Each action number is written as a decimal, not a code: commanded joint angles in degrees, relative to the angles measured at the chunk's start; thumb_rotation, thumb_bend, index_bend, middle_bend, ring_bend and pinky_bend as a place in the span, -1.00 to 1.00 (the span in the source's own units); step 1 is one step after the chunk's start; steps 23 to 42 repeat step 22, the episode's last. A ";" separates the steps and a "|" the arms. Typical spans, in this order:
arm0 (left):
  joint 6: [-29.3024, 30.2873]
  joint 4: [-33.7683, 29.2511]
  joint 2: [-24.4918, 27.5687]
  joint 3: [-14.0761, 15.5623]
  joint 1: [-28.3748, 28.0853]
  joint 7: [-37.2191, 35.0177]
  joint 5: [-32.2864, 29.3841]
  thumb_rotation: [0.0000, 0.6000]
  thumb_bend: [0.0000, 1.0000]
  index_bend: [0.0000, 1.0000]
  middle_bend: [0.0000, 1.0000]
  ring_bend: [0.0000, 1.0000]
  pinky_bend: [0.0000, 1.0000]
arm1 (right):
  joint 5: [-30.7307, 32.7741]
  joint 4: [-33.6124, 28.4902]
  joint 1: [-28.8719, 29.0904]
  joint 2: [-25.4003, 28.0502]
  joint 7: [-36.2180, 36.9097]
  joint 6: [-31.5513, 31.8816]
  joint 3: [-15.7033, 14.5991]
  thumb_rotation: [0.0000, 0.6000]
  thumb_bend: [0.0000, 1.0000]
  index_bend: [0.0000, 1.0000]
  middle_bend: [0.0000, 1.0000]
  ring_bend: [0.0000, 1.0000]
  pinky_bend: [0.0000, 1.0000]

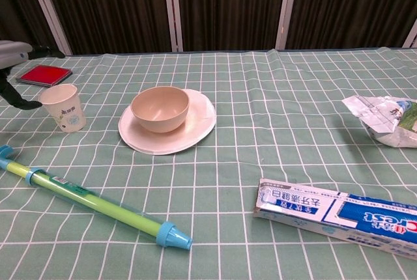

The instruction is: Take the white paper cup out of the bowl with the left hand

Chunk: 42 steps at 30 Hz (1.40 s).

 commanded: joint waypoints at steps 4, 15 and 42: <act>15.20 -9.31 6.82 2.93 9.97 -10.06 13.35 1.00 -0.36 -0.98 -1.00 -1.00 -1.00 | -0.29 0.02 0.24 -0.49 -1.34 -0.45 -0.29 1.00 -0.82 -0.92 -1.00 -1.00 -1.00; 36.89 -6.81 6.95 11.28 27.04 -15.42 26.83 1.00 -0.52 -1.00 -1.00 -1.00 -1.00 | -1.00 -0.46 1.13 -2.17 -6.42 -1.58 -0.79 1.00 -0.82 -0.92 -1.00 -1.00 -1.00; 40.53 -5.10 6.60 11.78 30.93 -15.67 29.10 1.00 -0.59 -1.00 -1.00 -1.00 -1.00 | -1.00 -0.68 1.59 -2.46 -8.34 -2.83 -1.27 1.00 -0.82 -0.93 -1.00 -1.00 -1.00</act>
